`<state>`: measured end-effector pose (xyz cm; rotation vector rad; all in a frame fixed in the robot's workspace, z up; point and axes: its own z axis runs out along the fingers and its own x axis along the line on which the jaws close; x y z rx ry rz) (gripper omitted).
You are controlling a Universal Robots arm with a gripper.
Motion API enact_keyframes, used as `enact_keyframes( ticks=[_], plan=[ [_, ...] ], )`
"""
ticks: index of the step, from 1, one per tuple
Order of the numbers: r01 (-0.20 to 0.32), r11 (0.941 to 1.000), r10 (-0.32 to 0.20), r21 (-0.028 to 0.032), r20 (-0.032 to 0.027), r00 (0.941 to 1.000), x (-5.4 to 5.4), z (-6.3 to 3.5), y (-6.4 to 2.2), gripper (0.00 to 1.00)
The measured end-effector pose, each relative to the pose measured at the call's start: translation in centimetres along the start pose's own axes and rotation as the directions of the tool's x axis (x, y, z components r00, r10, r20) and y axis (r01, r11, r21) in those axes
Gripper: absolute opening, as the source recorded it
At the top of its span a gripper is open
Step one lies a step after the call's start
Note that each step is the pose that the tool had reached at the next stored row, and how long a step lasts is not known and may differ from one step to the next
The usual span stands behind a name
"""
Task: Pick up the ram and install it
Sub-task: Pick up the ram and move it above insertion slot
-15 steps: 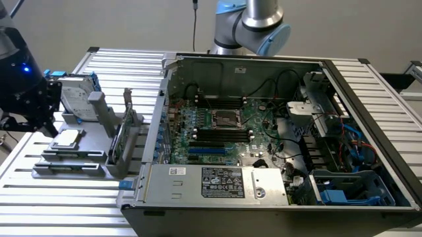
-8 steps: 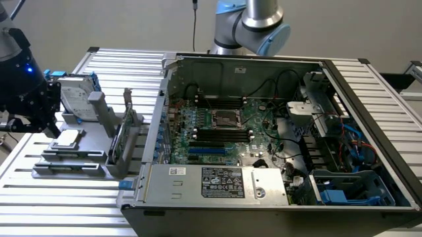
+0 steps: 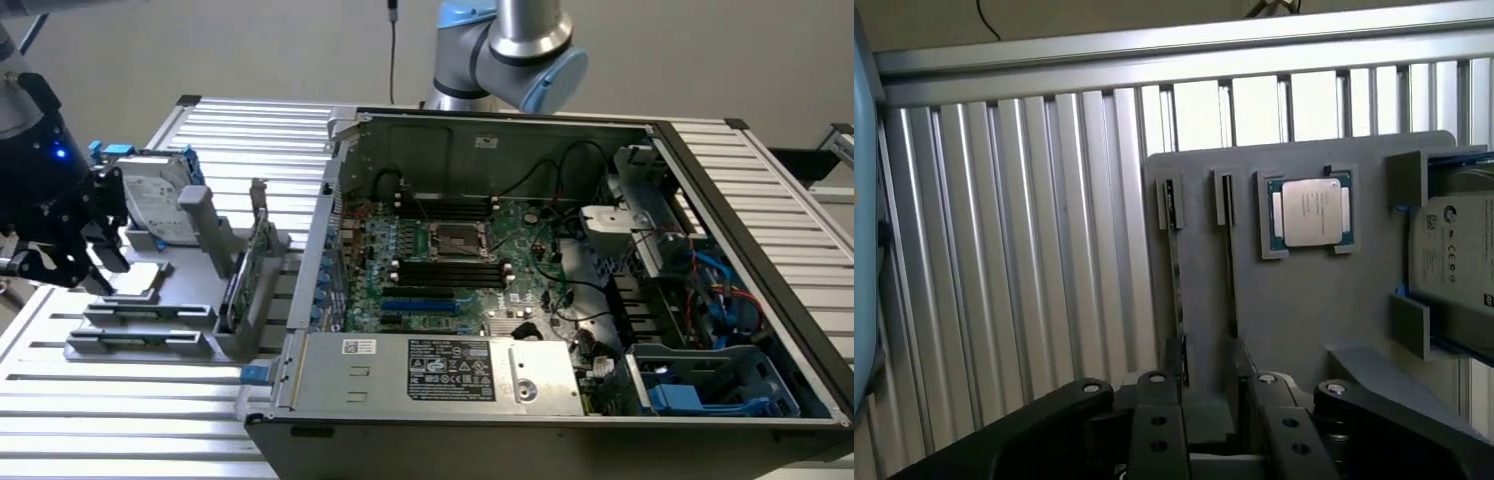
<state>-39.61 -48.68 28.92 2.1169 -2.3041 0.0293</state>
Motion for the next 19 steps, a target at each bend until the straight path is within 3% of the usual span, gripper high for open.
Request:
enact_keyframes(
  ticks=[1,11,19],
  plan=[
    [0.002,1.0000,-0.002,0.0000,0.0004,1.0000,0.2,0.18,-0.01,0.36],
    [0.061,0.9982,-0.061,-0.0015,0.0069,0.9981,1.2,2.03,-0.10,0.36],
    [0.133,0.9911,-0.133,0.0002,0.0118,0.9910,1.4,3.49,-0.11,0.36]
  ],
)
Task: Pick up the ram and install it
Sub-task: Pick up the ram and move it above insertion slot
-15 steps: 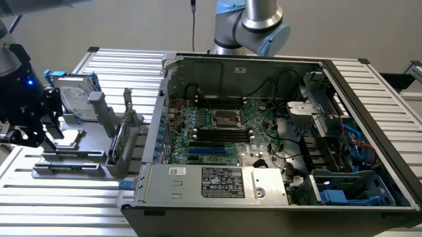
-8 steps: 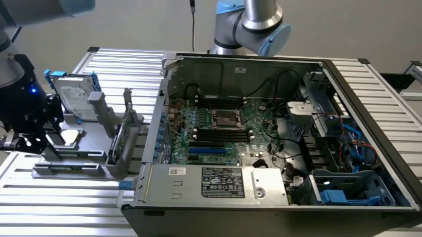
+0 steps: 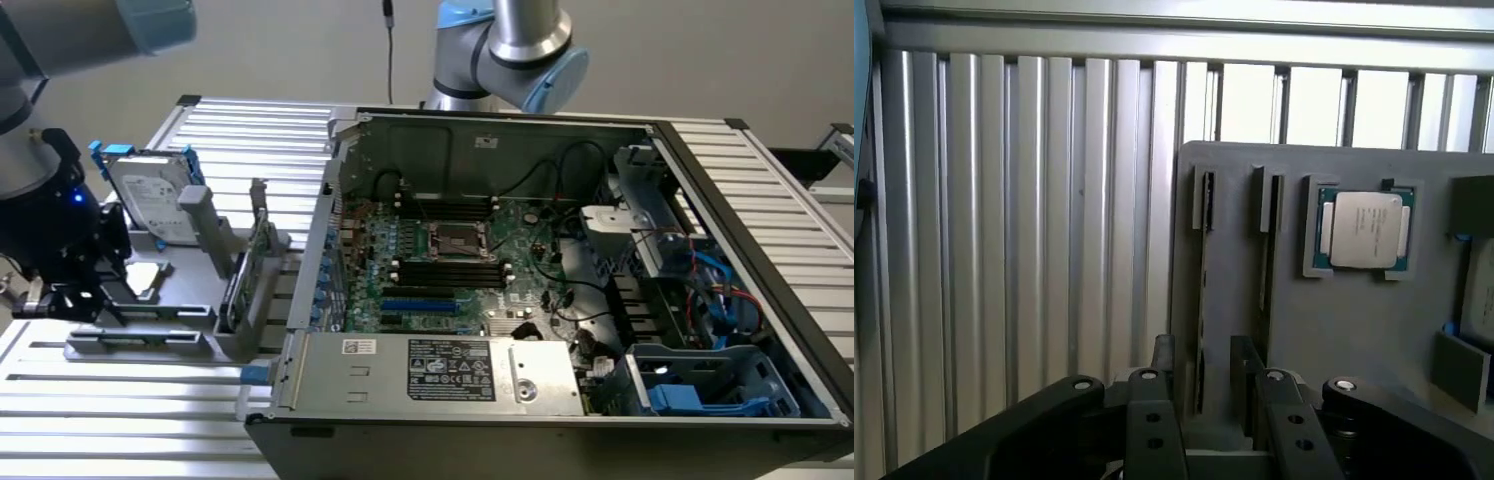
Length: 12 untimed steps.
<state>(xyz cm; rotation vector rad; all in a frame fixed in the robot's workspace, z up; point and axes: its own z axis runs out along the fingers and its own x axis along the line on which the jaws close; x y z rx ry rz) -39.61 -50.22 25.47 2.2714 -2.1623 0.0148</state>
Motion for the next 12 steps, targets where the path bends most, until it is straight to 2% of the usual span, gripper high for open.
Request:
enact_keyframes(
  ticks=[4,12],
  plan=[
    [0.021,0.9998,-0.021,0.0002,0.0012,0.9998,0.1,0.73,0.03,0.36],
    [0.023,0.9997,-0.023,0.0006,0.0021,0.9997,0.0,2.19,0.60,0.36]
  ],
)
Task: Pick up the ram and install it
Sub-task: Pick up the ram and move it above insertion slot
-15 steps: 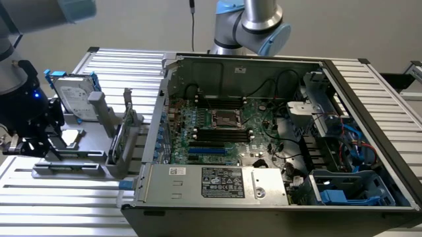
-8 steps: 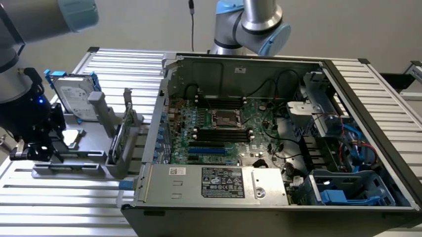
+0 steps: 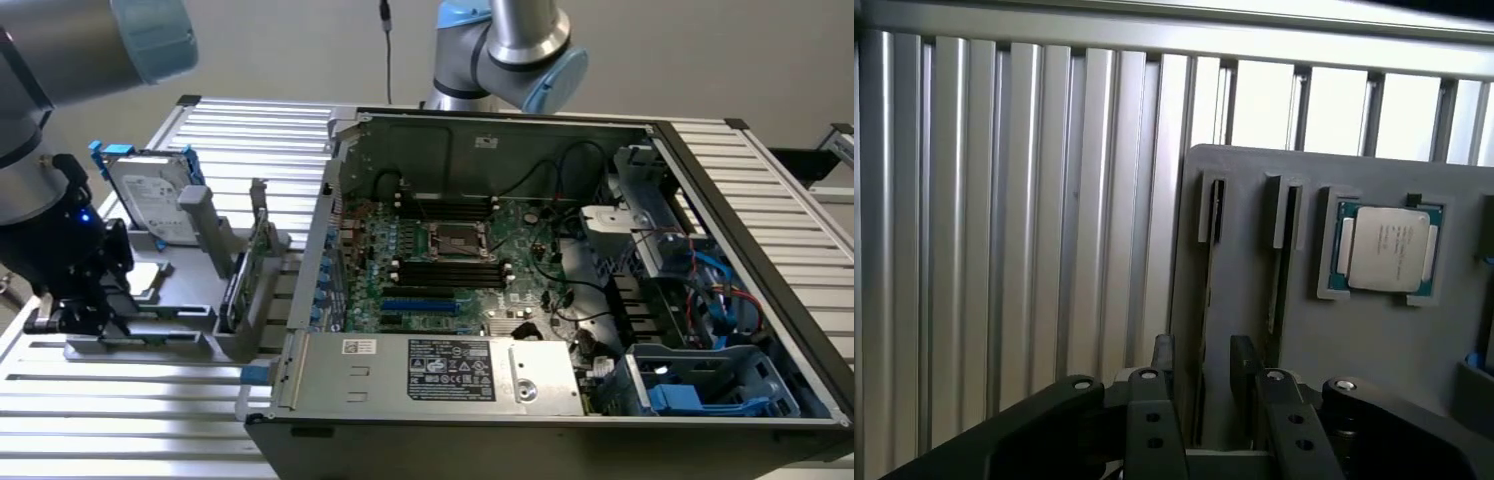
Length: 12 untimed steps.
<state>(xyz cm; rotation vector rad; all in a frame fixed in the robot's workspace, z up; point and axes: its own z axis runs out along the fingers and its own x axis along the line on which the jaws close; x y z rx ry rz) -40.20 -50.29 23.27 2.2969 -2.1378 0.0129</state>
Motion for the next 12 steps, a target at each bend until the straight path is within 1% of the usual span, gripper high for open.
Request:
enact_keyframes(
  ticks=[7,12],
  plan=[
    [0.000,1.0000,0.000,0.0001,0.0005,1.0000,0.0,1.27,0.10,0.36],
    [-0.004,1.0000,0.004,0.0002,0.0040,1.0000,0.0,1.99,0.11,0.36]
  ],
)
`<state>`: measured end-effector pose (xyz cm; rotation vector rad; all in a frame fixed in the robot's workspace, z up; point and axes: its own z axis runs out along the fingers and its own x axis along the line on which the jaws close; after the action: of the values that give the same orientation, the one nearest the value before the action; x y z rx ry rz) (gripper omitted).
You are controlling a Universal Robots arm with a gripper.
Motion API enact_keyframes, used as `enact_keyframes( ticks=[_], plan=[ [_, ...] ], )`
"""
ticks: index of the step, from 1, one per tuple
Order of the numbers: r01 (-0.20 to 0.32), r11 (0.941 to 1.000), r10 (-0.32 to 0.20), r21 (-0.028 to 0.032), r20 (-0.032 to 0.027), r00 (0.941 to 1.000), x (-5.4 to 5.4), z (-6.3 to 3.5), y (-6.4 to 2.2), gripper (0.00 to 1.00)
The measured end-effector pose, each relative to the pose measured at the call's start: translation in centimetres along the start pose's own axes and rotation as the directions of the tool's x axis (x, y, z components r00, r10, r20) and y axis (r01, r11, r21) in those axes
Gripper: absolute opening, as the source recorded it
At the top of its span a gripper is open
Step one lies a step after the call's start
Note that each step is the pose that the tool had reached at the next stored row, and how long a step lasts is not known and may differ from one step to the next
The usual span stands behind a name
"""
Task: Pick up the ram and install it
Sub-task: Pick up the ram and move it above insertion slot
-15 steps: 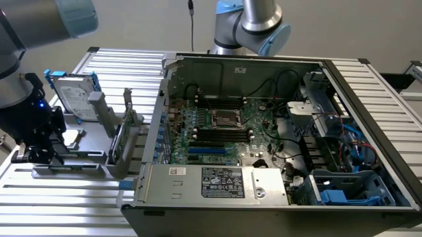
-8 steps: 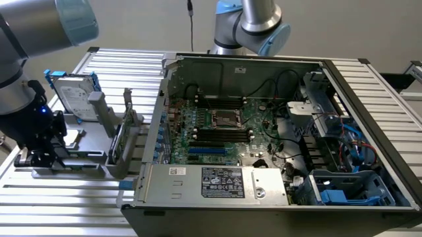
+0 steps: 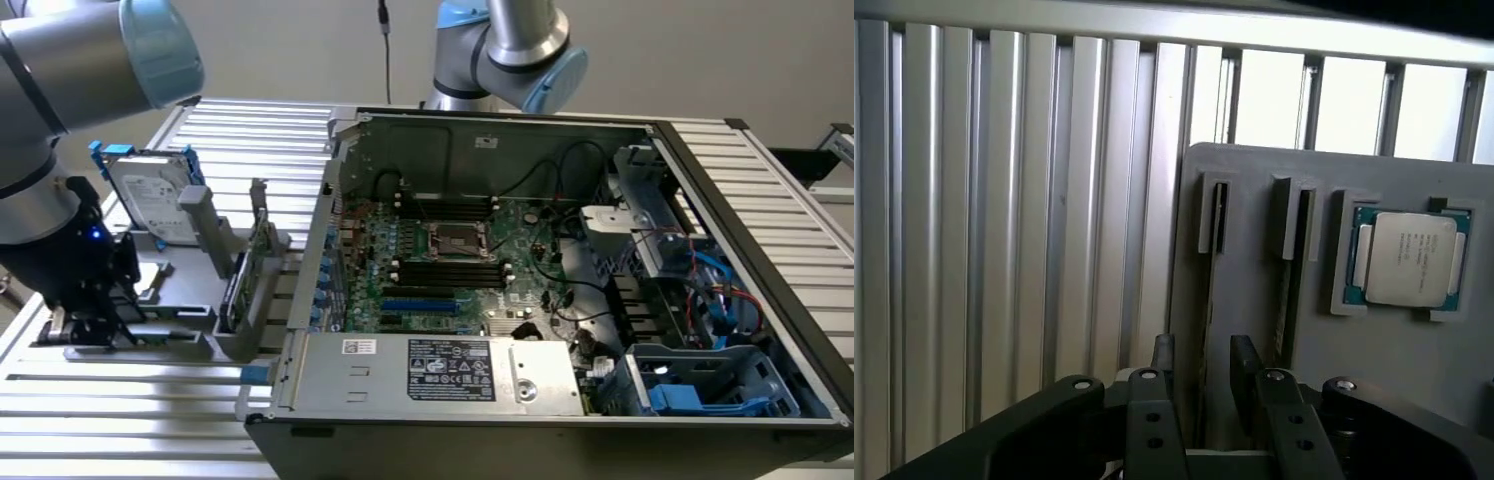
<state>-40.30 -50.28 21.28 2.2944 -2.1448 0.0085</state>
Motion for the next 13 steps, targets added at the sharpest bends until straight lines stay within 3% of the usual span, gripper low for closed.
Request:
enact_keyframes(
  ticks=[8,13],
  plan=[
    [-0.033,0.9995,0.033,-0.0014,0.0060,0.9994,-0.03,0.71,0.03,0.36],
    [-0.051,0.9987,0.051,-0.0021,0.0128,0.9986,-0.04,1.05,0.06,0.36]
  ],
)
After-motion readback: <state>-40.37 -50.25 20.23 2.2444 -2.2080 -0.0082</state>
